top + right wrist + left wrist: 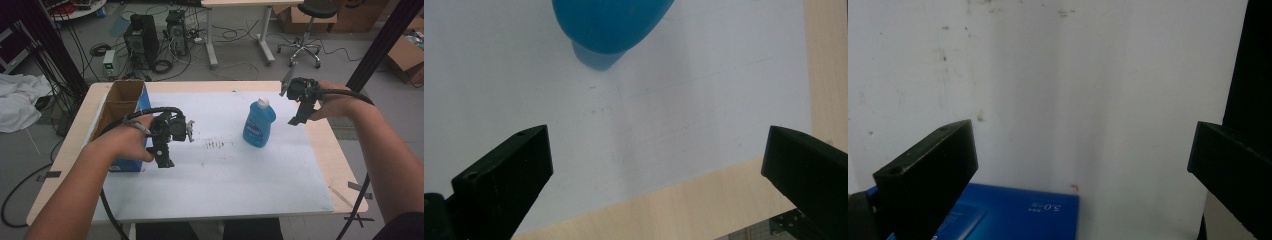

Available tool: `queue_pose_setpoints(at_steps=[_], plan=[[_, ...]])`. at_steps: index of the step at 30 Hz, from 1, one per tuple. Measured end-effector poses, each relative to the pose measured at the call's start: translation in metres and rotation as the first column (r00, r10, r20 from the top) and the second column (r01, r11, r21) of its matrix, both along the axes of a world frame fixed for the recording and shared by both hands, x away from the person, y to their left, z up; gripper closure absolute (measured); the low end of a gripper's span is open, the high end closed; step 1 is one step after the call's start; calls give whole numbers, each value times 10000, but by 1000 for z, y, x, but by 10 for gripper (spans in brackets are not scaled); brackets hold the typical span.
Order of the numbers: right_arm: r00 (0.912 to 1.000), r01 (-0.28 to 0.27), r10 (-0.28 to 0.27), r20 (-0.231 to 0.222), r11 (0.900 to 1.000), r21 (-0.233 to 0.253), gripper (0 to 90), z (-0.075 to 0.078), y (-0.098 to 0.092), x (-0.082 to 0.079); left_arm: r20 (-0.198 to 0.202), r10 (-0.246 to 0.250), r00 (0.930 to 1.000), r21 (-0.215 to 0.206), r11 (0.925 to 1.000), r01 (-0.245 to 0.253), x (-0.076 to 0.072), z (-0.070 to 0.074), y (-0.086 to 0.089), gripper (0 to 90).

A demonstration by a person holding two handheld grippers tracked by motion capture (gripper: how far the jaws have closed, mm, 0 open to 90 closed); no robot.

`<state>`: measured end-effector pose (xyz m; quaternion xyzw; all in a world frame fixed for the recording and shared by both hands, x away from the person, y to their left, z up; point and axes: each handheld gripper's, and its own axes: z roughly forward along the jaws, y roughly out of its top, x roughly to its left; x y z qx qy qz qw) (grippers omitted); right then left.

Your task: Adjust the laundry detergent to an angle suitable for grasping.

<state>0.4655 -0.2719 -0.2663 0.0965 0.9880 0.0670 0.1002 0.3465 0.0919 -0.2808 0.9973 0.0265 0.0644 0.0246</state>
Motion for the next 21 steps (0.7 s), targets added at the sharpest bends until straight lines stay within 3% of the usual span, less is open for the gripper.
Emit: queue_pose_setpoints(at_steps=[21], plan=[[9999, -36, 37, 106, 10000, -89, 0, 1, -1, 4, 85, 26, 10000, -37, 10000, -25, 3, 5, 0, 1]])
